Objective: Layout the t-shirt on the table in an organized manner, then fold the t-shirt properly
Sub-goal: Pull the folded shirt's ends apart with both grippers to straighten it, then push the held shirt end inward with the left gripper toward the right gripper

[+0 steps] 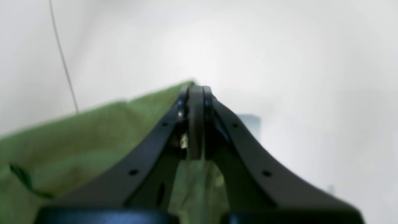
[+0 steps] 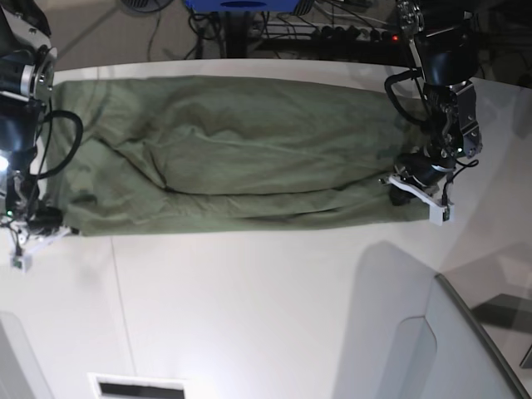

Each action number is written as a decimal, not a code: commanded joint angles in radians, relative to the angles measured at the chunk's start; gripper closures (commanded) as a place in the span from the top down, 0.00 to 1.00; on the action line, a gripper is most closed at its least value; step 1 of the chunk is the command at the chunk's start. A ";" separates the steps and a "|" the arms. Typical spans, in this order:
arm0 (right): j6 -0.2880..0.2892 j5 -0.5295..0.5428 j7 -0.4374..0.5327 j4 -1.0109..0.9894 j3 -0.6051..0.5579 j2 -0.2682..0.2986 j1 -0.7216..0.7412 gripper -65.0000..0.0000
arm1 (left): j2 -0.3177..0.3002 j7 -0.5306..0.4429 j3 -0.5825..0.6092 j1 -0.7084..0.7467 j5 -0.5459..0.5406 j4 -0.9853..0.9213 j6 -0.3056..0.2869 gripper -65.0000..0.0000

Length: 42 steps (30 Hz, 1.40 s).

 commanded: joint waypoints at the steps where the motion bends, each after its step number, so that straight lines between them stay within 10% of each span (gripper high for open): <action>1: -0.006 0.006 0.020 0.032 0.005 0.019 0.017 0.00 | -0.010 -0.008 -0.004 -0.017 -0.002 0.035 0.005 0.00; 16: -0.009 0.006 0.017 0.704 0.004 -0.083 -0.368 0.00 | -0.104 0.160 -0.240 0.183 -0.182 0.340 0.002 0.02; 20: -0.007 0.006 0.017 0.715 -0.003 -0.109 -0.420 0.00 | -0.124 0.159 -0.249 0.223 -0.185 0.341 -0.001 0.57; 27: -0.007 0.004 0.015 0.709 -0.004 -0.126 -0.450 0.00 | -0.131 0.156 -0.249 0.158 -0.184 0.133 -0.238 0.92; 36: -0.006 0.004 0.015 0.709 -0.004 -0.126 -0.462 0.00 | -0.128 -0.002 -0.151 0.111 -0.180 -0.097 -0.257 0.93; 42: -0.006 0.003 0.015 0.710 -0.004 -0.126 -0.462 0.00 | -0.122 -0.071 -0.062 0.114 -0.185 -0.179 -0.257 0.77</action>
